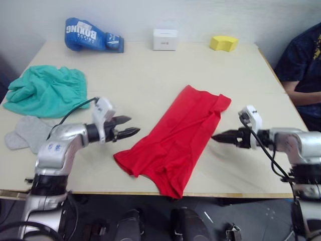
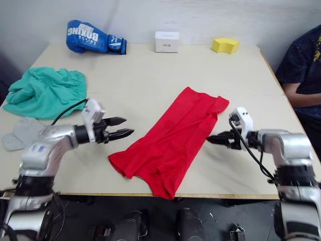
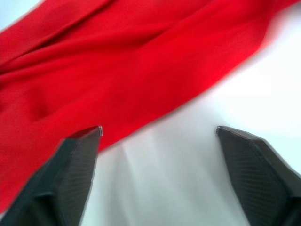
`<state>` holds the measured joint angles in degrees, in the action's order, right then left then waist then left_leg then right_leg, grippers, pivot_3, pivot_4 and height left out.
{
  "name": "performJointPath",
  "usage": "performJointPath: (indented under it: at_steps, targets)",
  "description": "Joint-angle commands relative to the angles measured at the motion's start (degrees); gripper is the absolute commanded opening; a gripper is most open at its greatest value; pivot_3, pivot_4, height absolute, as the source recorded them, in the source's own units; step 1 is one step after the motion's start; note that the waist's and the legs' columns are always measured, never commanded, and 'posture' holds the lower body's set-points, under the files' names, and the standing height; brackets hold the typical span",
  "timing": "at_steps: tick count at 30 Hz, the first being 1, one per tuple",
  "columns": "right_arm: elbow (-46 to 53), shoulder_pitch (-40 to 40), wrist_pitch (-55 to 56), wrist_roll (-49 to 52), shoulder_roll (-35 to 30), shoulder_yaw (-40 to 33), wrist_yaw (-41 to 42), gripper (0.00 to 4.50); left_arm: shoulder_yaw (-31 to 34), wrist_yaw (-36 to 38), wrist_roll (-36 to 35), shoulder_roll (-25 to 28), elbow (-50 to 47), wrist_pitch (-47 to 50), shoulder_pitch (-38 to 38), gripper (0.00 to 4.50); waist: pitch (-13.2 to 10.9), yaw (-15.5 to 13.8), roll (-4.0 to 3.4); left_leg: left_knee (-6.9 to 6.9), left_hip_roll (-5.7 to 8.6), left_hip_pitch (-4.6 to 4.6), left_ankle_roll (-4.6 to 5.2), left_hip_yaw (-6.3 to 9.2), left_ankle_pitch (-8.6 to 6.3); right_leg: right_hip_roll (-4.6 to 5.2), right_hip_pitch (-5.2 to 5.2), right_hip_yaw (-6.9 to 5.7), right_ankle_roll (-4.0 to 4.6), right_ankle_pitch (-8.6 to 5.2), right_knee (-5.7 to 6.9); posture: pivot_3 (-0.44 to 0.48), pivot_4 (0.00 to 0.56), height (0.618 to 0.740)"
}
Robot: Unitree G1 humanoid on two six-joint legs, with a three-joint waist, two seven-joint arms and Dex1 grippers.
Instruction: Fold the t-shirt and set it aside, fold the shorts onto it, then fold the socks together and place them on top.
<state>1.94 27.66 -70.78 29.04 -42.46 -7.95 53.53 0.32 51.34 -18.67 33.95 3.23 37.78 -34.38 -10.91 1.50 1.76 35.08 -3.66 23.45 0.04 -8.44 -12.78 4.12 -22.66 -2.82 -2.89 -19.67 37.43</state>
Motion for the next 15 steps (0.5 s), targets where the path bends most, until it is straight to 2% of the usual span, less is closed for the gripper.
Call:
performJointPath:
  at_steps: [1,7,11,15]
  targets:
    - [15.0,-6.5,-9.5,7.6,1.6,-5.4,-2.9,4.03,-6.5,2.2,4.8,-4.3,13.9,-6.4,-9.0,3.2,0.0,0.0,0.01,0.0,0.02,0.01,0.02,-0.02,-0.02,0.01,0.0,0.01,-0.01,0.0,-0.02,0.0,0.15,0.74]
    - [26.4,-13.3,-20.1,11.5,12.4,-6.7,-12.9,4.03,-11.6,1.7,11.6,-12.1,36.6,-16.0,-20.5,3.2,0.0,0.5,0.05,0.02,0.01,0.13,0.13,-0.03,-0.07,-0.05,-0.13,0.03,-0.02,0.01,-0.02,0.0,0.15,0.74]
    - [29.6,-15.8,-21.7,15.3,16.6,-6.6,-18.0,4.03,-11.8,3.0,12.8,-15.3,43.9,-17.0,-24.5,3.2,0.0,0.3,0.07,0.02,-0.04,0.17,0.07,0.03,-0.04,-0.14,-0.16,-0.03,-0.01,0.0,-0.02,0.0,0.15,0.74]
    - [31.7,-18.6,-21.7,16.8,17.8,-1.7,-21.5,4.03,-12.1,1.7,15.2,-17.6,50.4,-19.3,-27.2,3.2,0.0,0.2,0.16,0.05,-0.02,0.16,0.14,0.02,-0.08,-0.13,-0.13,-0.02,-0.01,0.0,-0.03,0.0,0.15,0.74]
